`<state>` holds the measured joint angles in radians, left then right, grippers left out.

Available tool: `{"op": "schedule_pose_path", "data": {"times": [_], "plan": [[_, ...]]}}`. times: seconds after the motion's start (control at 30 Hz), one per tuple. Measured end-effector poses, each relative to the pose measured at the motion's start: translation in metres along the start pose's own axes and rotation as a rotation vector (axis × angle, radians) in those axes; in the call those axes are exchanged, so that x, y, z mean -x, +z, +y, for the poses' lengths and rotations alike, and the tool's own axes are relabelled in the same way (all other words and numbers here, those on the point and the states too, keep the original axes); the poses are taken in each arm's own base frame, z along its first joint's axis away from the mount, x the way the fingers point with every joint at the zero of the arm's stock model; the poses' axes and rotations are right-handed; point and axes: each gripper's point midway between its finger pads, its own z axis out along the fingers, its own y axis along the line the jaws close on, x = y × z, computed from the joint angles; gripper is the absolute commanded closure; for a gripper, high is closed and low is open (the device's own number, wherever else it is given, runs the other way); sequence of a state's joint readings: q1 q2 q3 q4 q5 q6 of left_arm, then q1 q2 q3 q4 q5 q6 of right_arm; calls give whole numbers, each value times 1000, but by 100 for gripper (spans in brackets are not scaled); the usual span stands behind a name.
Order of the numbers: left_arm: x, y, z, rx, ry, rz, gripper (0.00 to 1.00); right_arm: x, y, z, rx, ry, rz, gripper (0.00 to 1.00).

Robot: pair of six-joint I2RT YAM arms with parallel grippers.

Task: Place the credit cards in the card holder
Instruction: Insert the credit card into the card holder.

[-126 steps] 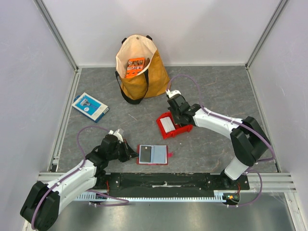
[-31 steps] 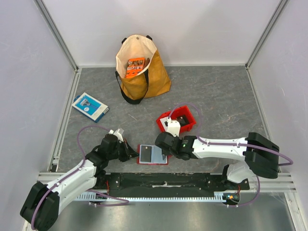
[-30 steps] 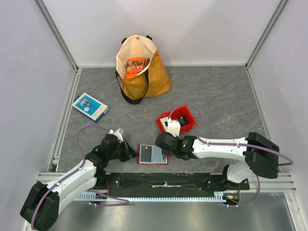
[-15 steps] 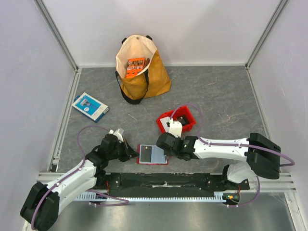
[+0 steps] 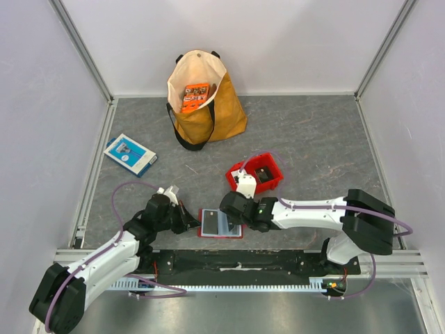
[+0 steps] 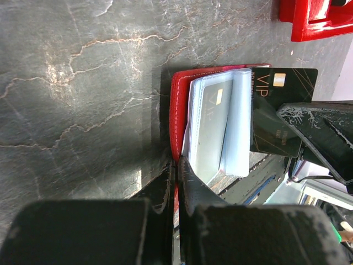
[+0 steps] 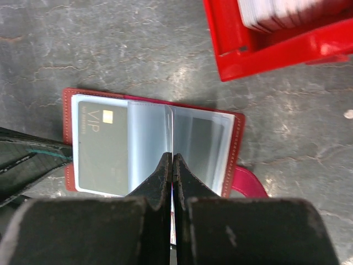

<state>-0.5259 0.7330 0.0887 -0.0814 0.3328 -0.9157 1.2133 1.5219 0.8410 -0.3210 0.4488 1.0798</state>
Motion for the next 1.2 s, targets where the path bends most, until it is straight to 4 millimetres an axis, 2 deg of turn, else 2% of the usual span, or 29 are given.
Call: {"op": "schedule_pose_path", "data": {"times": [0.23,0.43,0.6,0.7,0.87,0.93,1.03,1.1,1.2], "plan": [[0,0,0,0,0,0,98,-2,8,28,76,-4,22,100],[0,0,0,0,0,0,98,0,4,49,157,-28,38,100],[0,0,1,1,0,0,98,5,-7,88,290,-33,72,100],[0,0,1,2,0,-1,98,3,-8,102,340,-41,92,100],[-1,0,3,1,1,-7,98,4,-14,106,367,-73,93,100],[0,0,3,1,2,-11,98,13,-23,107,378,-71,64,100],[0,0,3,-1,3,-13,98,37,-47,107,418,-34,-11,100],[0,0,2,-2,3,-14,98,49,-60,97,436,12,-51,100],[0,0,2,-2,3,-14,98,48,-55,72,418,78,-70,100]]}}
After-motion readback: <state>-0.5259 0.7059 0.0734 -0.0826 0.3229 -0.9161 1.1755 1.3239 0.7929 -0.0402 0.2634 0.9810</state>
